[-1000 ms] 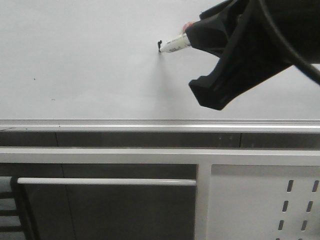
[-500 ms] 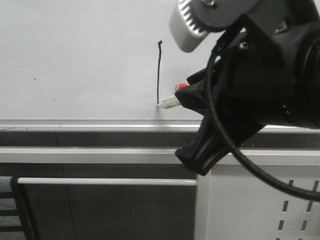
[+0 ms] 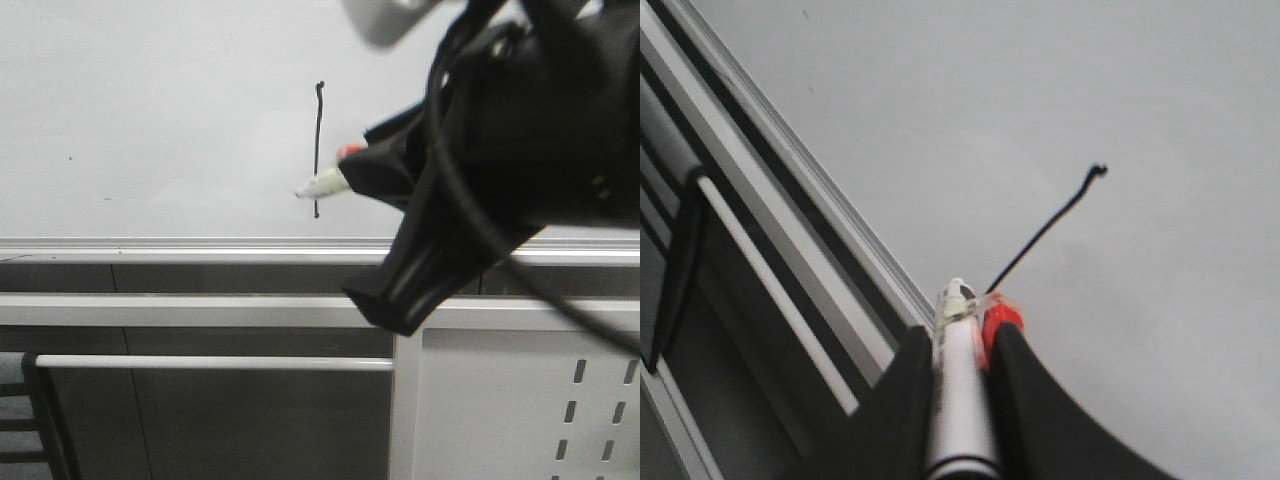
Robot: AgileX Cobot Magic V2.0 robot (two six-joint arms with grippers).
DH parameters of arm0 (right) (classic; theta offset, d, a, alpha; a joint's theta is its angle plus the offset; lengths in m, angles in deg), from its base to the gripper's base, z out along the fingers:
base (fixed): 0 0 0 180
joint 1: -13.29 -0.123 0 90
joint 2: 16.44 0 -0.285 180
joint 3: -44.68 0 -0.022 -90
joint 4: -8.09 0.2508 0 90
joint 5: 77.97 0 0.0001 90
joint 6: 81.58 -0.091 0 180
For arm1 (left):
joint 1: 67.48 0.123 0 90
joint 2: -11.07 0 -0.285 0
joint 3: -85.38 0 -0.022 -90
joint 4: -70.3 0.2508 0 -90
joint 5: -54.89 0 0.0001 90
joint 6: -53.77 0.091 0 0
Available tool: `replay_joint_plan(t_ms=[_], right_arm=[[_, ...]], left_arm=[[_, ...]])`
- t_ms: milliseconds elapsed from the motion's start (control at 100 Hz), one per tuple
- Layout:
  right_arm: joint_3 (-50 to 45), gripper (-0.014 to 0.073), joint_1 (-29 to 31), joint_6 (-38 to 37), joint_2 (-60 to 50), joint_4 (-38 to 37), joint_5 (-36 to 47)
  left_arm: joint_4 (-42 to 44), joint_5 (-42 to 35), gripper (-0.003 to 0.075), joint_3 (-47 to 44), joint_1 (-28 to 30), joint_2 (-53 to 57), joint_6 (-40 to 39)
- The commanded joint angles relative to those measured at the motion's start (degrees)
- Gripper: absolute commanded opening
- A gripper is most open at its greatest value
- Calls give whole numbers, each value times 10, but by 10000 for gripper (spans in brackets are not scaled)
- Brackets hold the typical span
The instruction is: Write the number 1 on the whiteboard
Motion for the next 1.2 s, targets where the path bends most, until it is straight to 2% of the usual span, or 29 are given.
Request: replay_joint_plan(t_ms=[0,110,300,370,500,570,710,900,960,1070,1190], right_arm=[[16,-79,-26,61,-58,43,33],[24,-79,-62,85,-126,94,18],[71,-79,-72,85,-202,161,-137],[86,-79,-72,85,-204,167,-181],[109,-79,-72,85,-194,203,-248],[119,-79,-72,85,-186,234,-264],[140,-79,-72,85,-174,316,-285],[165,-79,-62,85,-173,446,-300],[171,-79,-51,85,-173,483,-320],[174,-78,-21,85,-173,531,-379],[176,-78,5,85,-172,552,-431]], left_arm=[[0,-44,-18,16,2,-4,-3],[0,-45,-17,16,2,-4,-3],[0,-27,-1,34,2,-4,-3],[0,18,62,63,2,-4,-3],[9,141,261,126,2,-20,0],[10,216,308,157,2,-40,24],[-27,348,310,210,2,-96,160],[-155,449,310,260,2,-153,361],[-174,467,310,267,-7,-163,388],[-175,467,310,268,-41,-174,390],[-164,468,311,268,-83,-191,392]])
